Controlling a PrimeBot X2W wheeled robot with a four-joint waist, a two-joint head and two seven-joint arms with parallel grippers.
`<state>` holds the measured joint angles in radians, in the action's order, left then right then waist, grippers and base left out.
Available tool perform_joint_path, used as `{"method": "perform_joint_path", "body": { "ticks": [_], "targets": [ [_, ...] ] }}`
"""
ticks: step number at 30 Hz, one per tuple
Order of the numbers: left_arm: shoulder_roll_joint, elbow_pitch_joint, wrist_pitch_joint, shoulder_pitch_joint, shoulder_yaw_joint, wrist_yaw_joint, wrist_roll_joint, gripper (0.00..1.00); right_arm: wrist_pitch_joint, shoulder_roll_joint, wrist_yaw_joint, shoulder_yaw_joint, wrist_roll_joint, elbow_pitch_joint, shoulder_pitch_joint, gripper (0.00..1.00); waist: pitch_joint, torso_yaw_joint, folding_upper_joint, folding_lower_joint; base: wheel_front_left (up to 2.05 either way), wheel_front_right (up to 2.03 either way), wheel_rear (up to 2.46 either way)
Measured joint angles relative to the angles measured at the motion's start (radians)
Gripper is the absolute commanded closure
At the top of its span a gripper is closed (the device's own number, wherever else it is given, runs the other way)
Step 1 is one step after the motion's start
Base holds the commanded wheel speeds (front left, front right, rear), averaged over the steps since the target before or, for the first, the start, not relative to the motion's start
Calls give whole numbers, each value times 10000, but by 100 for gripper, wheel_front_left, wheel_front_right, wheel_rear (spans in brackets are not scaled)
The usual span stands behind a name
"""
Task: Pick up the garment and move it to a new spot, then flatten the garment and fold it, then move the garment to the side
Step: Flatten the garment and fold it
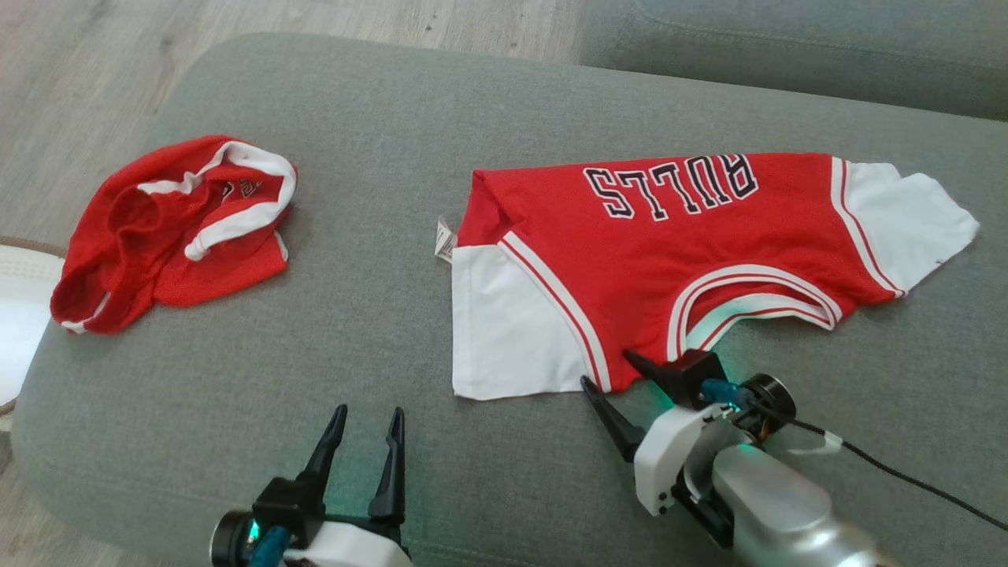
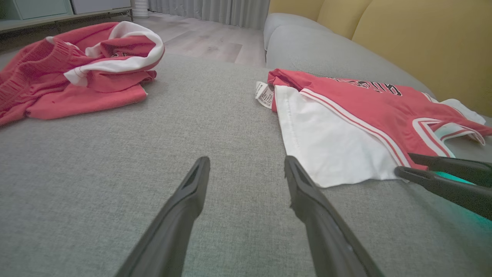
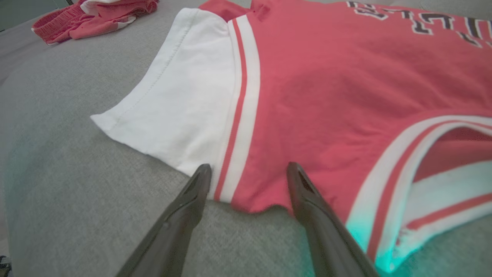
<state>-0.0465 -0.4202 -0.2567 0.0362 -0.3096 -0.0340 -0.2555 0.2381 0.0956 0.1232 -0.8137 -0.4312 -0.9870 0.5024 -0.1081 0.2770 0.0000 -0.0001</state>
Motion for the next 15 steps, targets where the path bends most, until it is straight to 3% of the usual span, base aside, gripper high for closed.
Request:
{"method": "perform_joint_path", "body": {
  "ticks": [6, 7, 9, 15],
  "targets": [
    [0, 8, 0, 1, -21, 0, -2, 0, 130, -198, 0, -146, 117, -529, 313, 0, -93, 34, 0, 0, 0, 0, 0],
    [0, 10, 0, 1, -29, 0, -2, 0, 142, -201, 0, -199, 123, -616, 360, 5, -96, 31, 0, 0, 0, 0, 0],
    [0, 15, 0, 1, -54, 2, -4, 0, 165, -219, 2, -244, 165, -803, 440, 97, -97, 23, 0, 0, 0, 0, 0],
    [0, 17, 0, 2, -52, 48, -77, 0, 263, -169, 33, -215, 303, -1308, 673, 100, -101, -75, 0, 0, 0, 0, 0]
  ]
}}
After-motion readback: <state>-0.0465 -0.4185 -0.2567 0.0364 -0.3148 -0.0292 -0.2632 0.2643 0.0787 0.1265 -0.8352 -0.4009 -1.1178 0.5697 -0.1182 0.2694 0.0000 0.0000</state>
